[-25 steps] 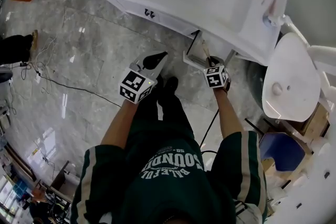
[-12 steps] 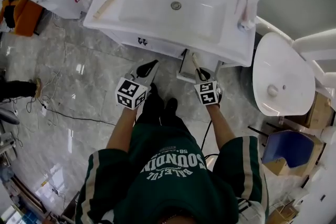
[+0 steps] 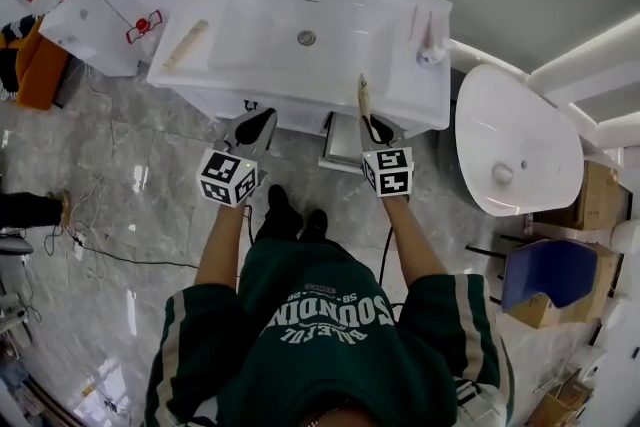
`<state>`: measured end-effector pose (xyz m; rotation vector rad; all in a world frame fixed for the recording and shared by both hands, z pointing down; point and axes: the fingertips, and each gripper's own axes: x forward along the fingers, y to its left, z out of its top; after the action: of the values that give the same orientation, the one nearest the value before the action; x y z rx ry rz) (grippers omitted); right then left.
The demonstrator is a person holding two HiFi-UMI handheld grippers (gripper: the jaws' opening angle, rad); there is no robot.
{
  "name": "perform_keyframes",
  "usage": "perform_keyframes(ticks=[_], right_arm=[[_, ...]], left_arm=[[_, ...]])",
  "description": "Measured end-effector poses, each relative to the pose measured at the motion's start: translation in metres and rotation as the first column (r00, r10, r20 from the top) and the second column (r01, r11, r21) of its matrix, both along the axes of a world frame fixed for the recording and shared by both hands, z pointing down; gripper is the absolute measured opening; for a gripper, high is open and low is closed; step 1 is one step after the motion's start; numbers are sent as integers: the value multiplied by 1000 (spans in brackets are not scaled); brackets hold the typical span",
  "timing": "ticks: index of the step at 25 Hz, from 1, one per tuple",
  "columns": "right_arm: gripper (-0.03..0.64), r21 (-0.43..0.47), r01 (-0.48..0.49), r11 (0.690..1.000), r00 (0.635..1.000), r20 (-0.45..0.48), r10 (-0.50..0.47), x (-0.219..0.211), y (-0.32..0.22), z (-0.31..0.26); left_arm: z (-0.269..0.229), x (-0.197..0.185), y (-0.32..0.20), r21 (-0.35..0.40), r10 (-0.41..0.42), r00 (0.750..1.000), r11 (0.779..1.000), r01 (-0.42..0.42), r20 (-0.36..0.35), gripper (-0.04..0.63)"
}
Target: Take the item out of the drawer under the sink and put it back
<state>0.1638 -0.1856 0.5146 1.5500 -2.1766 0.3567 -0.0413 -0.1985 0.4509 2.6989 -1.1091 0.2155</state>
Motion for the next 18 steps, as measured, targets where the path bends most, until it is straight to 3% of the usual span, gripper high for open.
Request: perform_keyframes(ticks=[11, 18], right_arm=[[32, 167, -61, 984, 994, 103, 44, 18, 0, -91], [32, 184, -56, 981, 993, 115, 35, 15, 3, -100]], left_arm=[[-50, -12, -16, 96, -28, 998, 995, 33, -50, 51], [-49, -11, -13, 96, -22, 999, 995, 26, -48, 51]])
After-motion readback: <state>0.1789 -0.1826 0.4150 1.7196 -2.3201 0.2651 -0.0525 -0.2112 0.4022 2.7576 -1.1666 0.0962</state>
